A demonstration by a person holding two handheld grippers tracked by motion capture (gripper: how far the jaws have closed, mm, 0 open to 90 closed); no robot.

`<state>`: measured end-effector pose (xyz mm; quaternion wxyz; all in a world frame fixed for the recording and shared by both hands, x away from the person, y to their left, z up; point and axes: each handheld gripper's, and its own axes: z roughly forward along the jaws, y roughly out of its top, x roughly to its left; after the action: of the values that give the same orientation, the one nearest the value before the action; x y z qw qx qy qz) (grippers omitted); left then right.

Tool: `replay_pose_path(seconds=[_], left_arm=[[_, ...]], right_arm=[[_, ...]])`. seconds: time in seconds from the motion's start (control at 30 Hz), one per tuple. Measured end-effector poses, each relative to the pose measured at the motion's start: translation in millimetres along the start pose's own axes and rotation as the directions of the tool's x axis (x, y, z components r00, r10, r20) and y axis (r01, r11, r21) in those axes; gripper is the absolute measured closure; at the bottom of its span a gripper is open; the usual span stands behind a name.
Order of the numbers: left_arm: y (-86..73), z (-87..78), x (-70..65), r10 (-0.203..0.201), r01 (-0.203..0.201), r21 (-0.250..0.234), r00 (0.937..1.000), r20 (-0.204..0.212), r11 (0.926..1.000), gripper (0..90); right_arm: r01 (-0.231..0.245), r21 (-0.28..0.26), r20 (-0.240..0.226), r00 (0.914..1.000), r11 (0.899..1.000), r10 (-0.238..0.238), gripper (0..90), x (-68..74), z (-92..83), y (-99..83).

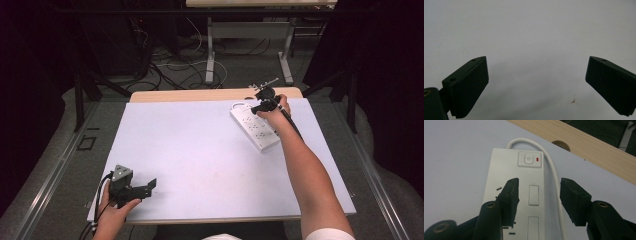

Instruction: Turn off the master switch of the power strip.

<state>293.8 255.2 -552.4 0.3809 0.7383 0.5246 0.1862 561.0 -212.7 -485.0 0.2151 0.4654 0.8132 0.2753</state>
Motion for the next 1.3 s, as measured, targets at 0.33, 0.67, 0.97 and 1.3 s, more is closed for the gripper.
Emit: replay_pose_path(seconds=[0.33, 0.67, 0.97, 1.3], left_arm=[[-3.1, -2.4, -0.1, -0.012, 0.012, 0.0, 0.9998, -0.014, 0.9999, 5.2], [-6.1, -5.7, 2.0, -0.024, 0.024, 0.001, 0.9993, -0.029, 0.9997, 5.3], [-8.2, -9.5, 4.0, -0.038, 0.038, -0.007, 0.9986, -0.038, 0.9993, 5.3], [-10.2, -10.8, 4.8, -0.056, 0.056, -0.008, 0.9977, -0.037, 0.9984, 5.5]], right_arm=[[-0.027, -0.01, 0.011, 0.9996, 1.0, 0.027, 67.8, -5.1, 15.8, 0.3], [-0.036, 0.011, -0.048, 0.9982, 0.999, 0.037, 85.1, -8.1, 27.1, 6.9], [-0.078, -0.058, -0.071, 0.9947, 0.995, 0.074, 90.0, -4.7, 32.6, 13.1], [-0.101, -0.07, -0.078, 0.9923, 0.992, 0.096, 90.0, -8.8, 45.7, 9.5]])
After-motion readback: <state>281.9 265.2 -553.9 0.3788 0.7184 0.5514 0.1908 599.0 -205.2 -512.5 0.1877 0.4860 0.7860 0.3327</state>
